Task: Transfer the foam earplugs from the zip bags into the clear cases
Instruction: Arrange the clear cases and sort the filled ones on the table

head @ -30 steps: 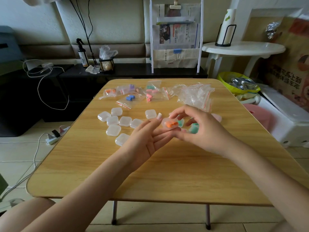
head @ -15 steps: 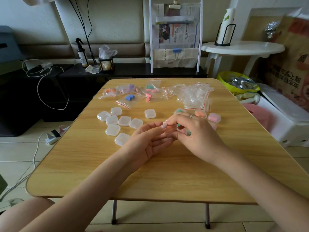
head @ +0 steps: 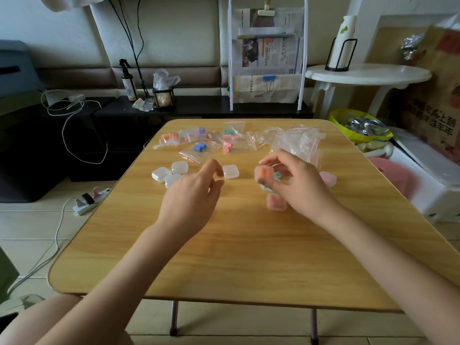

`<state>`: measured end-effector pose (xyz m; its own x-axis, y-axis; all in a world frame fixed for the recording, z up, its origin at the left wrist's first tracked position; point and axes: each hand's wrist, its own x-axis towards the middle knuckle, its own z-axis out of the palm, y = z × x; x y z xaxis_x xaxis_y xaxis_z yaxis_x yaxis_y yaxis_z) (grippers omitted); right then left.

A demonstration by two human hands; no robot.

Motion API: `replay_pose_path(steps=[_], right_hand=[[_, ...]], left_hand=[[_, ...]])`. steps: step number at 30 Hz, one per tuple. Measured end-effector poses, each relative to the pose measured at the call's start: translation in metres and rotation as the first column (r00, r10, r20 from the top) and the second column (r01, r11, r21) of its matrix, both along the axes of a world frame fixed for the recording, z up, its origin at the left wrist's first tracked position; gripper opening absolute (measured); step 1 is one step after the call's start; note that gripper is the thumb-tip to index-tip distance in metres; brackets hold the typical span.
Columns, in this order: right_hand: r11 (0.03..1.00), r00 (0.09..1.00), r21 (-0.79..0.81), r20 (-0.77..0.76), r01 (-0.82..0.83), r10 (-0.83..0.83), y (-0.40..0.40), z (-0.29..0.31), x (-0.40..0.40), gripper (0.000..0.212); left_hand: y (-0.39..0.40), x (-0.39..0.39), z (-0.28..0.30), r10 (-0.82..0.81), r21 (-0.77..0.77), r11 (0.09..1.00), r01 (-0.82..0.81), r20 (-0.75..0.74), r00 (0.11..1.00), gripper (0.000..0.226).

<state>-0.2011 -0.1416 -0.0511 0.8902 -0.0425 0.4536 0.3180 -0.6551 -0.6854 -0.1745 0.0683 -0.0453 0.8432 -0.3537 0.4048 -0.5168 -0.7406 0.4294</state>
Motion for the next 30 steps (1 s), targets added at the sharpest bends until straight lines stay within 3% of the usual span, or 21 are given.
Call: replay_pose_path(steps=[5, 9, 15, 19, 22, 24, 27, 30], right_hand=[[0.957, 1.000, -0.291, -0.028, -0.019, 0.012, 0.008, -0.012, 0.012, 0.028], [0.853, 0.997, -0.521, -0.061, 0.006, -0.044, 0.013, -0.016, 0.024, 0.031], [0.852, 0.996, -0.517, 0.003, 0.076, -0.087, 0.002, -0.022, 0.014, 0.021], [0.864, 0.995, -0.502, -0.059, 0.040, -0.080, -0.003, -0.014, 0.010, 0.033], [0.966, 0.988, -0.234, -0.075, 0.110, -0.131, -0.019, 0.014, 0.010, 0.035], [0.978, 0.979, -0.126, -0.101, 0.164, -0.178, -0.036, 0.030, 0.012, 0.036], [0.962, 0.963, -0.264, -0.235, 0.069, -0.133, -0.034, 0.033, 0.015, 0.046], [0.831, 0.908, -0.556, -0.352, -0.008, -0.227, -0.006, 0.013, 0.023, 0.072]], left_hand=[[0.006, 0.005, -0.006, -0.019, 0.105, 0.994, 0.018, 0.007, 1.000, 0.017], [0.001, 0.005, -0.016, -0.054, 0.202, 0.978, 0.056, -0.016, 0.998, 0.028], [-0.002, 0.004, -0.021, -0.077, 0.301, 0.949, 0.099, -0.082, 0.994, 0.032], [0.001, 0.005, -0.021, -0.111, 0.307, 0.943, 0.131, -0.080, 0.991, 0.033], [0.005, 0.006, -0.020, -0.129, 0.259, 0.955, 0.145, -0.079, 0.988, 0.031], [0.006, 0.006, -0.020, -0.138, 0.219, 0.964, 0.147, -0.058, 0.989, 0.031], [0.006, 0.005, -0.020, -0.147, 0.220, 0.964, 0.151, -0.033, 0.989, 0.031], [0.004, 0.003, -0.020, -0.148, 0.247, 0.957, 0.155, -0.047, 0.988, 0.031]])
